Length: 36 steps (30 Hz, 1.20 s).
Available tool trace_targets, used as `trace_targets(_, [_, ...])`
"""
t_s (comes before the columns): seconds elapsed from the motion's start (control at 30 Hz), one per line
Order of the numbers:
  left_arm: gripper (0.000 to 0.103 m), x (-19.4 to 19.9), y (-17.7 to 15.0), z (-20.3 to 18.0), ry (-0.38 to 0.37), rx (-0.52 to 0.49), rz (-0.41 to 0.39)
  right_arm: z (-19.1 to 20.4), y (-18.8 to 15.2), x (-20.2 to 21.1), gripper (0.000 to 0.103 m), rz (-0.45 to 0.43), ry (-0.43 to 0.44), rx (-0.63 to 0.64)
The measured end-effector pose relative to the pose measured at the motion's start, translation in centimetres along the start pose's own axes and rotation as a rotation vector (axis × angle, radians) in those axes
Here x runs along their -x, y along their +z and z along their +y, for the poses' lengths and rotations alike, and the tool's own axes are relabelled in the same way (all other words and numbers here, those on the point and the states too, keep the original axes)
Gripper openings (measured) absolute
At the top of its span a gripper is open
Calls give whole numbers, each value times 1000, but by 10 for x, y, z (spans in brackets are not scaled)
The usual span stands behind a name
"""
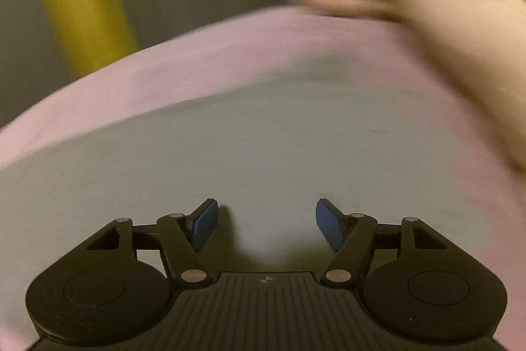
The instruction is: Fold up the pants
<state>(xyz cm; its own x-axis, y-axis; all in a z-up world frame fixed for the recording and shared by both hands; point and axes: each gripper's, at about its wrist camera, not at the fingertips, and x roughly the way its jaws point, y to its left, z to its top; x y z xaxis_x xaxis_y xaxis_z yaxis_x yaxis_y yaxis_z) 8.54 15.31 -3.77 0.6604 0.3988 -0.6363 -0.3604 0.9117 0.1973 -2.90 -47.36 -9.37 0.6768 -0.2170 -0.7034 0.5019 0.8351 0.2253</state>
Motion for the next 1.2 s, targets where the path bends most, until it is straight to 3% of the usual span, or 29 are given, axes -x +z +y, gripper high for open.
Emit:
trace_targets(0.07, [90,17,4,4,-71,33,-3,-45,1,20,62,-13,-30,-163])
trace_targets(0.13, [93,41,2,-8,-184,31,-19,-56,-5,33,60,-14,64,-216])
trace_targets(0.27, [95,71,-16,-64,-411,2,32,-25,-33,32,57,77,350,-147])
trace_targets(0.4, [94,83,-48,-131,-536,-39,155,20,-42,20,57,175,550,-31])
trace_targets(0.53, [97,88,-66,-168,-438,-265,46,-1,-36,11,57,190,586,-100])
trace_targets(0.57, [97,91,-66,-167,-422,-272,25,-12,-35,8,50,164,574,-132])
trace_targets(0.67, [98,75,-59,-150,-338,-204,24,-71,-31,2,31,82,510,-277])
trace_targets(0.77, [98,56,-48,-121,-172,-85,25,-122,-42,22,29,-12,362,-424])
trace_targets(0.83, [98,48,-42,-104,-103,-19,39,-145,-44,35,32,-58,295,-488])
trace_targets(0.9, [97,44,-38,-90,-99,35,58,-157,-52,46,34,-58,277,-529])
trace_targets(0.93, [97,46,-37,-84,-110,54,63,-160,-56,48,53,-41,246,-538])
trace_targets(0.97, [97,48,-36,-80,-127,63,67,-159,-60,46,55,-33,217,-540])
trace_targets(1.1, [97,61,-37,-77,-229,46,62,-166,-72,45,58,-68,273,-611])
trace_targets(1.17, [97,73,-42,-77,-302,45,54,-163,-73,42,61,-63,301,-639])
trace_targets(1.2, [97,77,-42,-79,-350,39,54,-160,-71,46,60,-53,274,-632])
